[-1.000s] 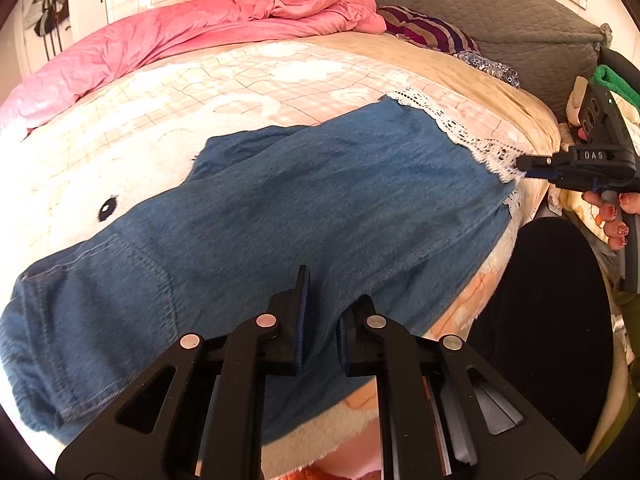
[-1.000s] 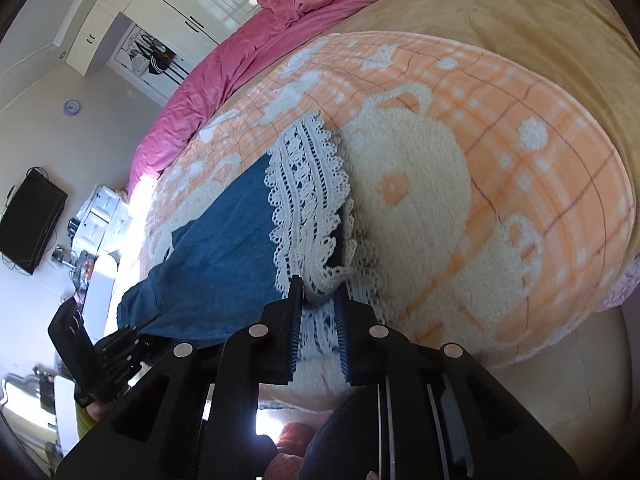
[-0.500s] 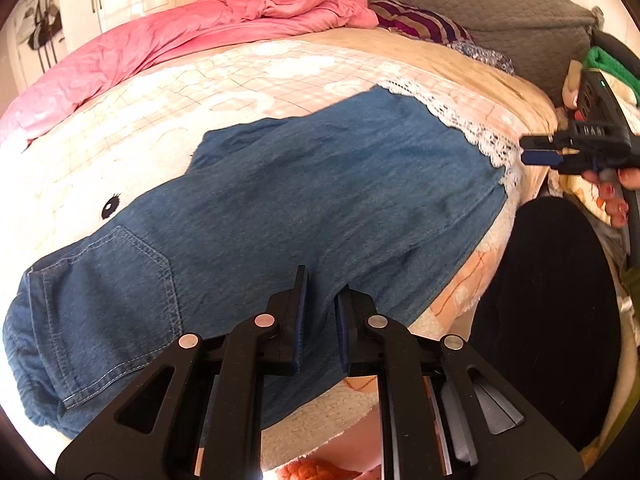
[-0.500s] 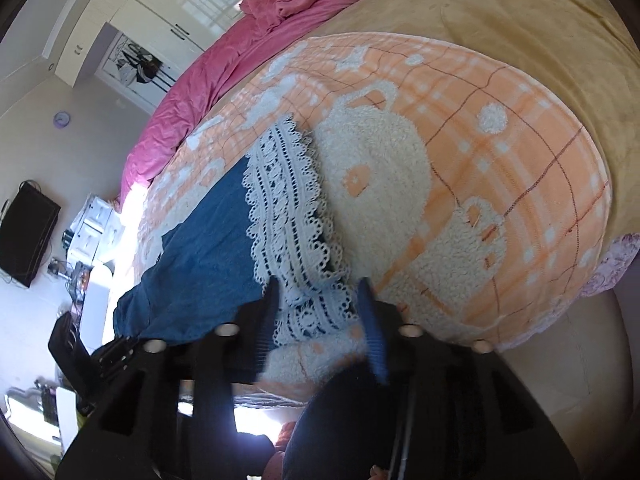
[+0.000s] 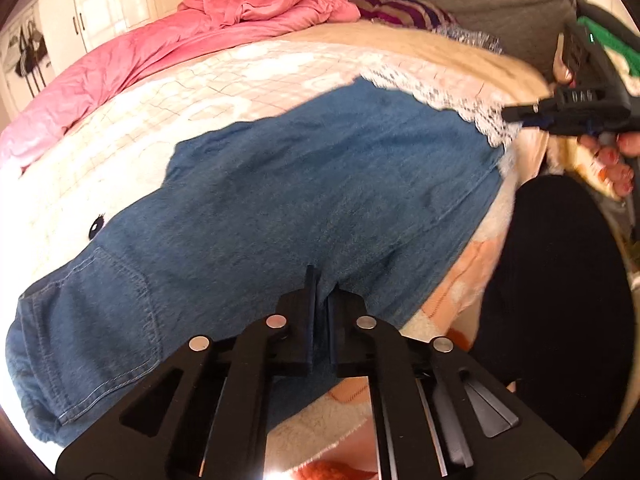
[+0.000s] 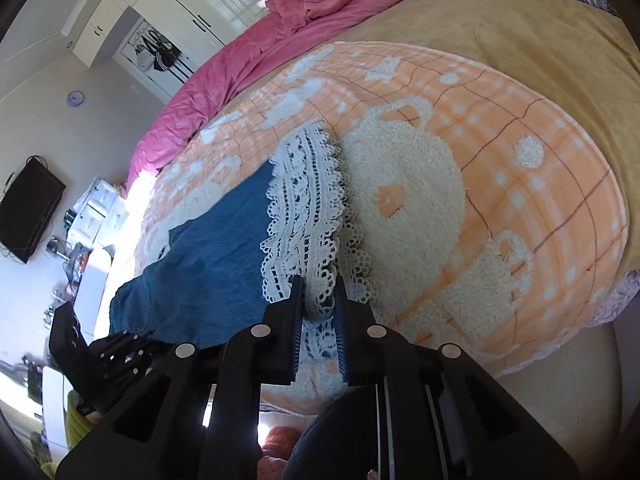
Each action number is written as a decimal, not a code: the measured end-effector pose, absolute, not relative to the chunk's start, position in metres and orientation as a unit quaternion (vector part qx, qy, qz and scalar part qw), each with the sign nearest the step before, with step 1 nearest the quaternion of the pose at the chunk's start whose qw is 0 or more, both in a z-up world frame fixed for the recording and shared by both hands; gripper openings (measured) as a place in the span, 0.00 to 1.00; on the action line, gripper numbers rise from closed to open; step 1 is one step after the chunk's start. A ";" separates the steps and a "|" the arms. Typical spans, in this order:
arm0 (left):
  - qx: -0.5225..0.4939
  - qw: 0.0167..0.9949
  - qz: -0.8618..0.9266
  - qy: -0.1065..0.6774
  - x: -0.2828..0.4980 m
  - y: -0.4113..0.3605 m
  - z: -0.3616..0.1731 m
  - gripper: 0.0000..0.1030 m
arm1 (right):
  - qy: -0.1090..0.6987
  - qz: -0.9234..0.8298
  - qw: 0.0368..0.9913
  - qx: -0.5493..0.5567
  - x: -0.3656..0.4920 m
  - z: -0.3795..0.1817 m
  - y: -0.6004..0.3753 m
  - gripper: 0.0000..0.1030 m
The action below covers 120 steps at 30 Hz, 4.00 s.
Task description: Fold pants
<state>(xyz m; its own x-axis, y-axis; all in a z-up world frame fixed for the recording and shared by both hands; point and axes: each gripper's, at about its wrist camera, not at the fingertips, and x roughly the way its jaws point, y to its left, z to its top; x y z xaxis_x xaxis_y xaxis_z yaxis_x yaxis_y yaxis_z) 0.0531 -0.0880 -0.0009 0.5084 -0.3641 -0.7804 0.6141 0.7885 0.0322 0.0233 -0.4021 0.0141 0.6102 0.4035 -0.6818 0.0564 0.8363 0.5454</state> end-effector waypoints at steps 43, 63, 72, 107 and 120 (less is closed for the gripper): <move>-0.034 0.856 -0.002 0.516 0.060 0.067 0.008 0.58 | 0.508 0.173 0.840 0.081 0.065 -0.006 -0.281 0.49; 0.014 0.875 -0.184 0.448 0.181 -0.052 0.046 0.73 | 0.458 0.129 0.852 0.219 0.163 0.018 -0.409 0.53; -0.022 0.854 -0.199 0.481 0.214 -0.041 0.013 0.72 | 0.506 0.145 0.823 0.211 0.220 -0.021 -0.395 0.53; -0.028 0.888 -0.146 0.434 0.240 -0.061 0.017 0.02 | 0.437 0.168 0.881 0.077 0.244 0.037 -0.353 0.21; 0.025 0.881 -0.113 0.459 0.249 -0.065 -0.022 0.09 | 0.489 0.087 0.868 -0.006 0.271 -0.020 -0.332 0.28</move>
